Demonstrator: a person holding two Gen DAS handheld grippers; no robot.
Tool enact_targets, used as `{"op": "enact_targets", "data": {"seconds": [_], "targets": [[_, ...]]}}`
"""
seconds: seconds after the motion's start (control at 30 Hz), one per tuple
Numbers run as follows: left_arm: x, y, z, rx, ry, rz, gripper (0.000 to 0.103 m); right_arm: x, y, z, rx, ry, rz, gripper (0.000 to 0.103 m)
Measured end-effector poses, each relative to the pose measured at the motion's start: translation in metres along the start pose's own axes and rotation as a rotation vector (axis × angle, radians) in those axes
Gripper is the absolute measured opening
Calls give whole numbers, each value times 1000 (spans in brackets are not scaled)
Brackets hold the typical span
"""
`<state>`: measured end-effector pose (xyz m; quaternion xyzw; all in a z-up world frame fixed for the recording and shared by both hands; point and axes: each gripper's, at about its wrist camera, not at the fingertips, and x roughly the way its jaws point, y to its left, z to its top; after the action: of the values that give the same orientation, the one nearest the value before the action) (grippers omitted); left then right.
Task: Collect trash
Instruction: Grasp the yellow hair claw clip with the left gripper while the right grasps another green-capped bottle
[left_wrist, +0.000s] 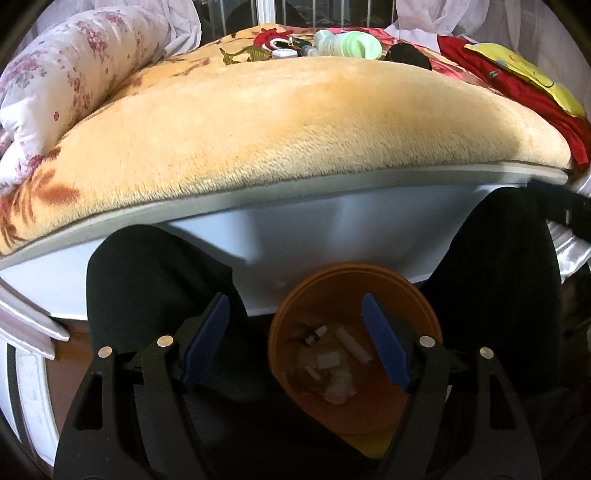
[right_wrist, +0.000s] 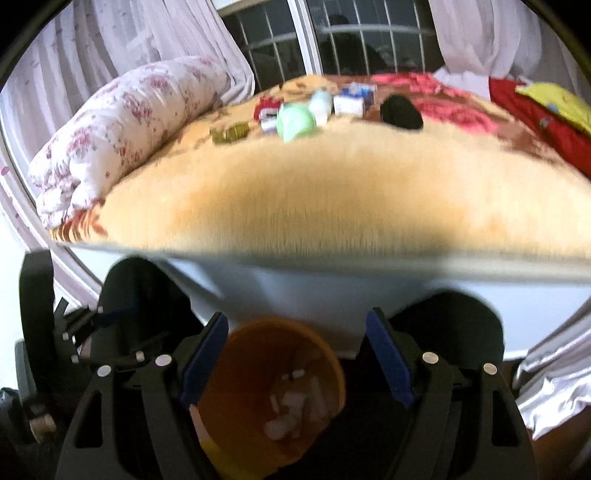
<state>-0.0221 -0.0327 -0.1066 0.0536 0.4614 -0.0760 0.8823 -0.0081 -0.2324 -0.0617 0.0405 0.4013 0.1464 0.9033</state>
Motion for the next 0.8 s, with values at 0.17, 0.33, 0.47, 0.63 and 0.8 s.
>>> {"op": "enact_targets", "data": {"seconds": [0.17,0.33,0.47,0.63,0.8], "targets": [[-2,2,10,2,-14,12,75,5,3,42,-24,-74,-2,79],[-5,12,26,-15,-46,4,76,29,8,100,-90,-110,-13,81],[-10,26,46,-64,-69,-6,76,66,6,145,-82,-88,-34,81],[-16,46,75,-118,-104,-16,76,106,8,182,-81,-50,-60,81],[-16,58,100,-131,-134,21,76,149,14,195,-71,16,-82,81]]}}
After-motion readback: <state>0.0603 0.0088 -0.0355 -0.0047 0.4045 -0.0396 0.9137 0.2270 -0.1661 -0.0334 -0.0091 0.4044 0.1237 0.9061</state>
